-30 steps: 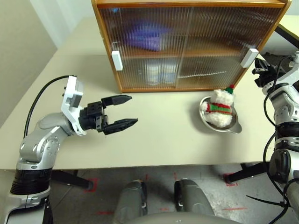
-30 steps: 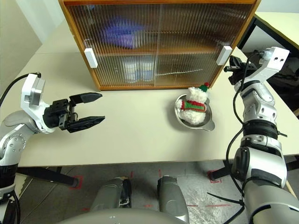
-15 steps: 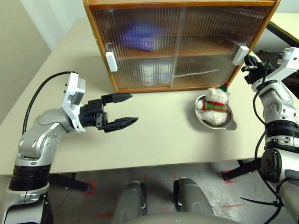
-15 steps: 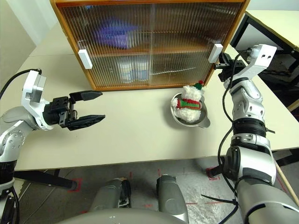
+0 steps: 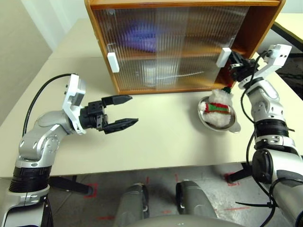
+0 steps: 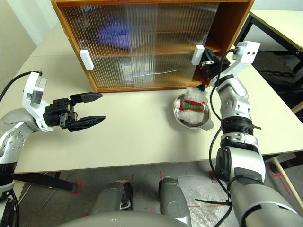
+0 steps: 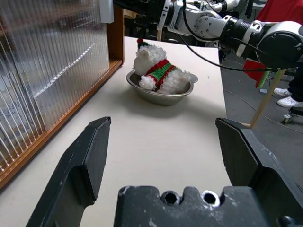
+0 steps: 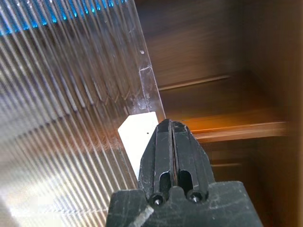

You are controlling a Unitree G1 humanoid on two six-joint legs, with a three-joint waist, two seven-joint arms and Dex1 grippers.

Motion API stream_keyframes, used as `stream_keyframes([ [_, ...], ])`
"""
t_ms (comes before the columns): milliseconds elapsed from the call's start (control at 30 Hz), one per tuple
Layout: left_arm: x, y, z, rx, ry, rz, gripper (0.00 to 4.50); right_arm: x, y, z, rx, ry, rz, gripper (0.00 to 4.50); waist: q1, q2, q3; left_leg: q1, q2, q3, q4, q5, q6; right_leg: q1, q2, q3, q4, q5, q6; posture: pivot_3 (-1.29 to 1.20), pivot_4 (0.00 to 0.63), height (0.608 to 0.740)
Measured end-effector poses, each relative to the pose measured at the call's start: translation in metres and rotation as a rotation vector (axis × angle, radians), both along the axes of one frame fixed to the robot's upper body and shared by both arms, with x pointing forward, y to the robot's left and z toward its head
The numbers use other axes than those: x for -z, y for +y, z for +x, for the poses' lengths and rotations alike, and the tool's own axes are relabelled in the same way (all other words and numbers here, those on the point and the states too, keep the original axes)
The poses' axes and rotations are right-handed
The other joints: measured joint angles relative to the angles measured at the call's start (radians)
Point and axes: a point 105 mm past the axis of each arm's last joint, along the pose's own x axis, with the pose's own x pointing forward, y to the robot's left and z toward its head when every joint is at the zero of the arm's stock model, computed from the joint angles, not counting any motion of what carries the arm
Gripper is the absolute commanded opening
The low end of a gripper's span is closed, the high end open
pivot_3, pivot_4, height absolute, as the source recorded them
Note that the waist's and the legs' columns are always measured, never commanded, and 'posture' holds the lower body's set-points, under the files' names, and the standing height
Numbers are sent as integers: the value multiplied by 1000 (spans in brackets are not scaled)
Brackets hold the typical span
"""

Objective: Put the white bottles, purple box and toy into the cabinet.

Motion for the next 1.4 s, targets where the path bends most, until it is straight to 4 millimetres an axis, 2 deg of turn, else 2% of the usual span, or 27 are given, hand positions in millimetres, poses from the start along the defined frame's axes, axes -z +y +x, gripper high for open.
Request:
stream_keyframes([
  [233, 2, 2, 0, -21, 6, 0, 4500, 5, 44, 4, -120, 9, 35, 48, -1, 0, 0, 0, 0, 0, 0, 0, 0, -1, 0, 0, 2, 1, -1, 35, 43, 740],
  [367, 3, 2, 0, -22, 8, 1, 4500, 3, 74, 5, -195, 5, 39, 48, 2, 0, 0, 0, 1, 0, 0, 0, 0, -2, 0, 0, 3, 1, -2, 40, 45, 740],
  [467, 3, 2, 0, -23, 8, 2, 4500, 0, 89, 5, -234, 0, 37, 48, 4, 0, 0, 0, 0, 0, 0, 0, -1, -2, -1, -1, 3, 1, -3, 42, 44, 740],
  [567, 3, 3, 0, -25, 6, 5, 4500, -6, 101, 5, -267, -6, 34, 48, 3, 0, 0, 0, 0, 1, -1, 0, -1, -3, -2, 0, 3, 1, -3, 42, 44, 740],
  [733, 3, 4, 1, -29, 3, 5, 4500, -13, 101, 3, -261, -20, 25, 48, 2, 0, 0, -1, 0, 1, -2, 0, -1, -5, -2, 0, 3, 1, -4, 36, 37, 740],
  [833, 3, 4, 1, -29, -1, 5, 4500, -25, 83, 1, -207, -47, -19, 48, 6, 0, 0, -2, 0, 2, -2, 0, -2, -5, -2, 0, 3, 1, -5, 36, 37, 740],
  [933, 3, 4, 1, -30, -1, 6, 4500, -31, 42, -6, -105, -34, -116, 756, 28, 0, 0, -2, 0, 2, -2, 0, -2, -5, -4, -1, 1, 0, -6, 20, 42, 740],
  [967, 4, 4, 1, -30, 0, 6, 4500, -32, 30, -9, -74, -21, -133, 1107, 31, 0, 0, -3, 0, 3, -2, 0, -2, -5, -5, -1, 0, -3, -10, 12, 43, 740],
  [1000, 4, 4, 1, -28, -1, 7, 4500, -32, 17, -13, -44, 5, -167, 1455, 33, 0, 0, -4, 0, 3, -2, 0, -2, -6, -6, -1, -1, -9, -20, 5, 43, 740],
  [1100, 4, 5, 1, -29, -4, 10, 4500, -39, -30, -29, 69, 93, -256, 2582, 33, 1, 1, -6, 0, 4, -2, 0, -1, -8, -8, 0, -1, -9, -21, -13, 44, 740],
  [1167, 6, 6, 1, -28, 1, 14, 4500, -49, -52, -41, 127, 130, -301, 3374, 31, 1, 1, -6, 0, 4, -2, 0, -1, -8, -6, 0, -1, -9, -20, -17, 44, 740],
  [1267, 8, 6, 3, -22, 11, 12, 4500, -47, -68, -68, 98, 306, -359, 4425, 28, 0, 0, -5, 2, 3, -2, 0, -1, -8, -4, 1, -1, -11, -16, -23, 40, 740],
  [1400, 8, 4, 3, 3, 3, 20, 4500, -14, -56, -99, -21, 559, -354, 4471, 22, -1, 0, -2, 2, 4, -1, 0, -1, -4, -1, 2, -1, -12, -14, -38, 38, 740],
])
